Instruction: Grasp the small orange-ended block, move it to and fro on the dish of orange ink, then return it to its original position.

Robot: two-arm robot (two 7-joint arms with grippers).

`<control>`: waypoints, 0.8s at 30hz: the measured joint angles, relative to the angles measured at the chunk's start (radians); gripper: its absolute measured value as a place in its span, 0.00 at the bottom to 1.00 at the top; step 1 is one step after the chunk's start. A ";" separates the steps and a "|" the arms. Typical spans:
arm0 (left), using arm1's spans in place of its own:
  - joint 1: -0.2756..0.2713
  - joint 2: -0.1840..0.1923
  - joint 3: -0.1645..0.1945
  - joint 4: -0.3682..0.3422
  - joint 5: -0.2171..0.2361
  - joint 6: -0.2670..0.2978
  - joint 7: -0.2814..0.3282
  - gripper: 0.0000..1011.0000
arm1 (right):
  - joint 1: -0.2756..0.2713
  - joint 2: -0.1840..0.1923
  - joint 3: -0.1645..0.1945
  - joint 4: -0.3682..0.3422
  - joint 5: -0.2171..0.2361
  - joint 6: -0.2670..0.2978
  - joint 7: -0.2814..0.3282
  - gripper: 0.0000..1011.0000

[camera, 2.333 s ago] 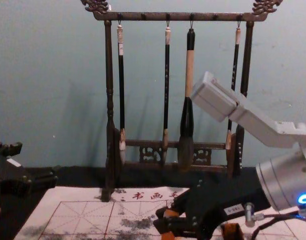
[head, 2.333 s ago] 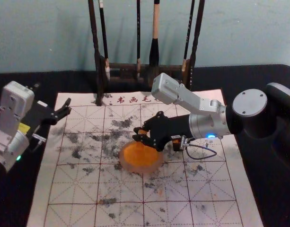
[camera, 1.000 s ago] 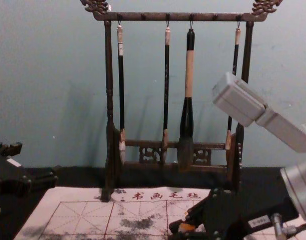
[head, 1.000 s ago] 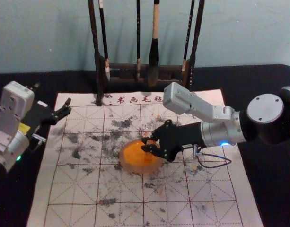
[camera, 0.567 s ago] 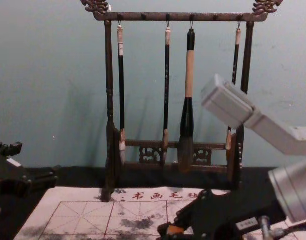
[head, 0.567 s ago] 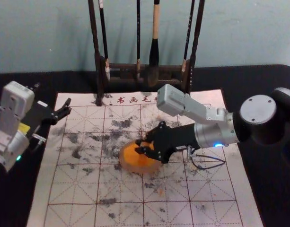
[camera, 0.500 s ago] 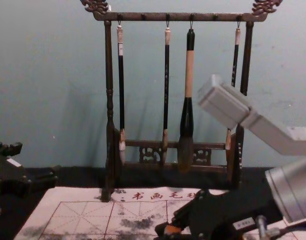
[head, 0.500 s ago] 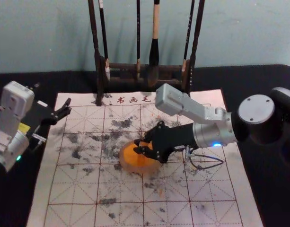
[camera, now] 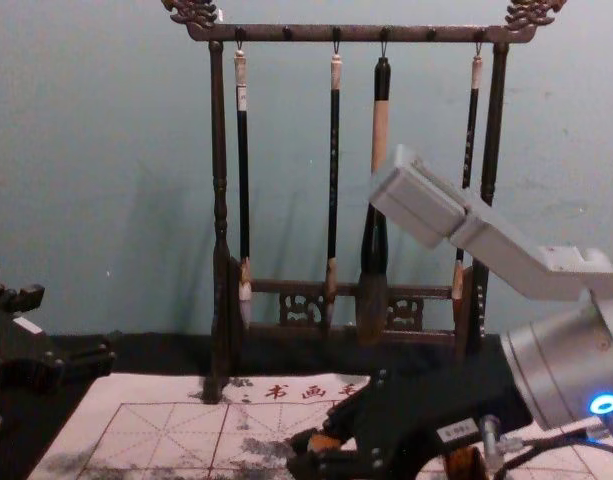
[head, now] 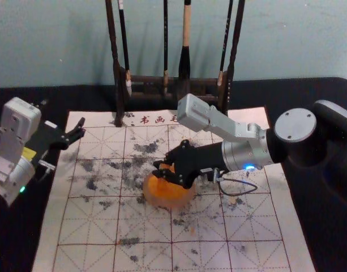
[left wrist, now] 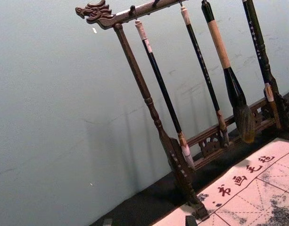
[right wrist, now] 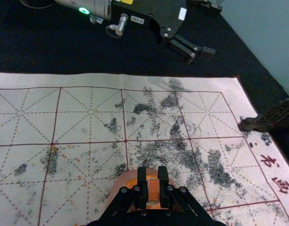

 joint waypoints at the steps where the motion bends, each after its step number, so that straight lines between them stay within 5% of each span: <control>1: 0.000 0.000 0.000 0.000 0.000 0.000 0.000 0.99 | 0.002 -0.003 0.000 0.004 -0.001 -0.001 -0.001 0.12; 11: 0.000 0.000 0.000 0.000 0.000 0.000 0.000 0.99 | 0.017 -0.018 0.002 0.037 -0.013 -0.006 -0.016 0.12; 24: 0.000 0.000 0.000 0.000 0.000 0.000 0.000 0.99 | 0.006 0.013 0.021 0.014 -0.021 -0.002 -0.023 0.12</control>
